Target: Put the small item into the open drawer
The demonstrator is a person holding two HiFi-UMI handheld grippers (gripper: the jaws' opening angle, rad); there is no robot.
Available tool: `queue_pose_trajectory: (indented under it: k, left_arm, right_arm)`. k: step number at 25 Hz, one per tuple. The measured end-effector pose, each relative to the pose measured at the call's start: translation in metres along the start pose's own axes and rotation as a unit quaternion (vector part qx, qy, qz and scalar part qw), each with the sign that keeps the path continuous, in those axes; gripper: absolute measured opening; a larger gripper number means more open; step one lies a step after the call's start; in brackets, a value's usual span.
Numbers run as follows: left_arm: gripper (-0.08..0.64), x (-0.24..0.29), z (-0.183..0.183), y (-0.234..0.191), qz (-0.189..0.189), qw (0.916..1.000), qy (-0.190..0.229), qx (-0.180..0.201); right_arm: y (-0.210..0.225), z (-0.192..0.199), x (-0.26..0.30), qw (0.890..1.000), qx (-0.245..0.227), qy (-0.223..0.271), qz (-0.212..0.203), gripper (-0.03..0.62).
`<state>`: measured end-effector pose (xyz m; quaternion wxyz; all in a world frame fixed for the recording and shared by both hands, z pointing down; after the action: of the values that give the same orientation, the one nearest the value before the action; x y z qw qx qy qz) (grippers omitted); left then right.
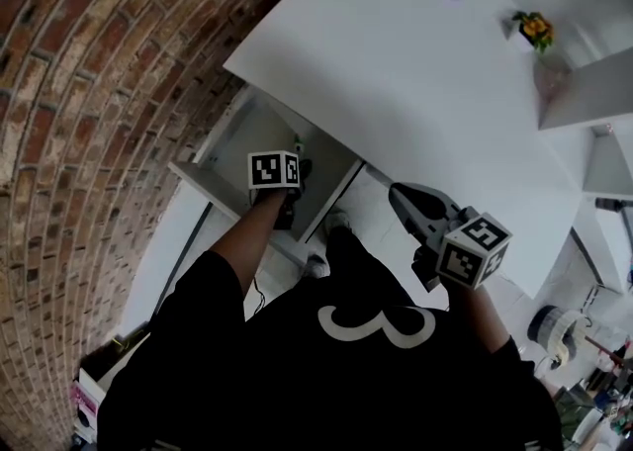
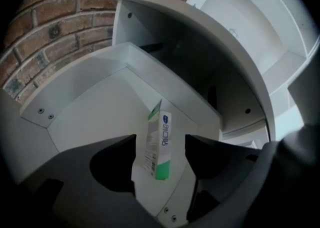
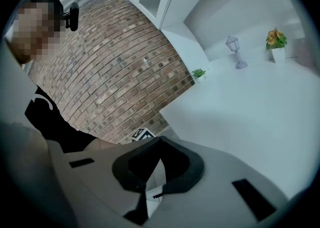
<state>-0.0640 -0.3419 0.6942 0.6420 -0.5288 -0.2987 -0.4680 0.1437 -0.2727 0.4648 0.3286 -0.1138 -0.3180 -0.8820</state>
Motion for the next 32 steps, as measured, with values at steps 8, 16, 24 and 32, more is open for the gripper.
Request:
queue_pose_trajectory:
  k: [8,16,24,32]
  left_arm:
    - [0.302,-0.054,-0.016,0.018,0.064,0.9942,0.070,-0.051]
    - [0.126,-0.152,-0.007,0.062,0.156,0.9774,0.141,-0.024]
    - [0.003,-0.246,0.020,0.099,0.218,0.9567,0.184,0.059]
    - [0.003,-0.323,0.033,0.112,0.286,0.9263,0.230,0.085]
  right_arm:
    - [-0.014,-0.005,0.000,1.000,-0.006,0.014,-0.008,0.011]
    - [-0.049,-0.015,0.001,0.999,-0.033,0.030,-0.028,0.011]
    - [-0.091,-0.025,-0.007,0.996,-0.051,0.059,-0.045,0.011]
    - [-0.139,-0.040,-0.022,0.991,-0.064,0.103,-0.065,0.009]
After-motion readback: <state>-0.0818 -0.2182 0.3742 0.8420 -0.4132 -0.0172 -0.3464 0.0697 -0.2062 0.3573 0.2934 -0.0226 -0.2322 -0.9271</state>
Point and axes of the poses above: the fingertips, and each gripper's own axes: x forward along the fingers, y to its right, z out of its underside, the point moved 3 cm from there along -x, backward along the fingers, and after that the axes turned 6 degrees about -x, right-handed, at the moved point
